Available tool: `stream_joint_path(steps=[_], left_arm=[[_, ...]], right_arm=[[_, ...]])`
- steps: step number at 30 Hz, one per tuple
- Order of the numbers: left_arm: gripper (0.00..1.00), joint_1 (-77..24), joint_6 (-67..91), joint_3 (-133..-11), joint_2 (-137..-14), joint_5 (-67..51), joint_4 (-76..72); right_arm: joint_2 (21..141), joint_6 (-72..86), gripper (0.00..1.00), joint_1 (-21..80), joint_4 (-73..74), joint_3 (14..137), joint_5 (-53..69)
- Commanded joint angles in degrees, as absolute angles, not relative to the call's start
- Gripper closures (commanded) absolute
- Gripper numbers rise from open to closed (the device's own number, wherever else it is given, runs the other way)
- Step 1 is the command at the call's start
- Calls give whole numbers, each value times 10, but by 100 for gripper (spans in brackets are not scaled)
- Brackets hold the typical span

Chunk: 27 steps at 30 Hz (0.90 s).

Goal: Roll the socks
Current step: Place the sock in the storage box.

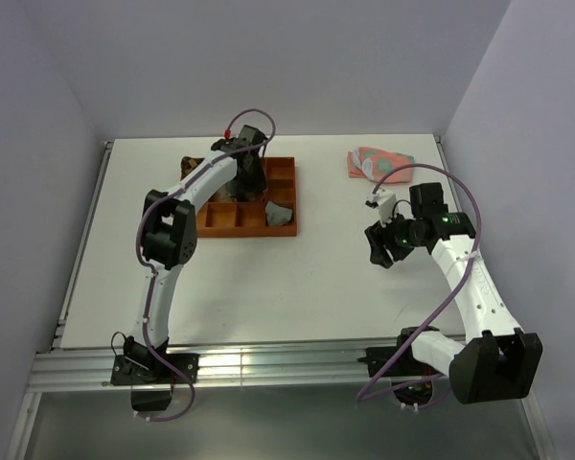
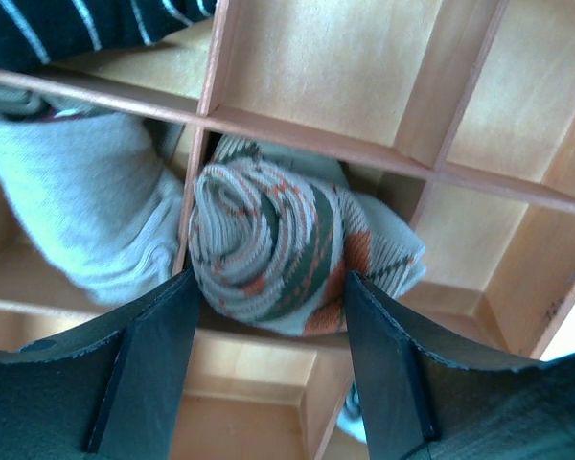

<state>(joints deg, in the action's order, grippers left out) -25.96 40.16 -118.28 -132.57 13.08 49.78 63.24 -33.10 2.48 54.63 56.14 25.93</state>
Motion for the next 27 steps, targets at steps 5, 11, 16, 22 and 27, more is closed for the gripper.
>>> stream_joint_path(steps=[5, 11, 16, 22, 27], left_arm=[[32, -250, 401, -1184, -1262, 123, 531], [32, -250, 395, -1174, -1240, 106, 515], [33, -250, 401, -1125, -1180, 81, 481], [33, -260, 396, -1060, -1087, 44, 448], [33, -275, 373, -1001, -1004, -4, 429]], right_arm=[[628, -329, 35, 28, 526, 555, 258], [631, -324, 34, 28, 515, 548, 252], [624, -312, 35, 28, 507, 555, 249], [610, -284, 34, 27, 492, 570, 254], [596, -244, 33, 28, 475, 589, 265]])
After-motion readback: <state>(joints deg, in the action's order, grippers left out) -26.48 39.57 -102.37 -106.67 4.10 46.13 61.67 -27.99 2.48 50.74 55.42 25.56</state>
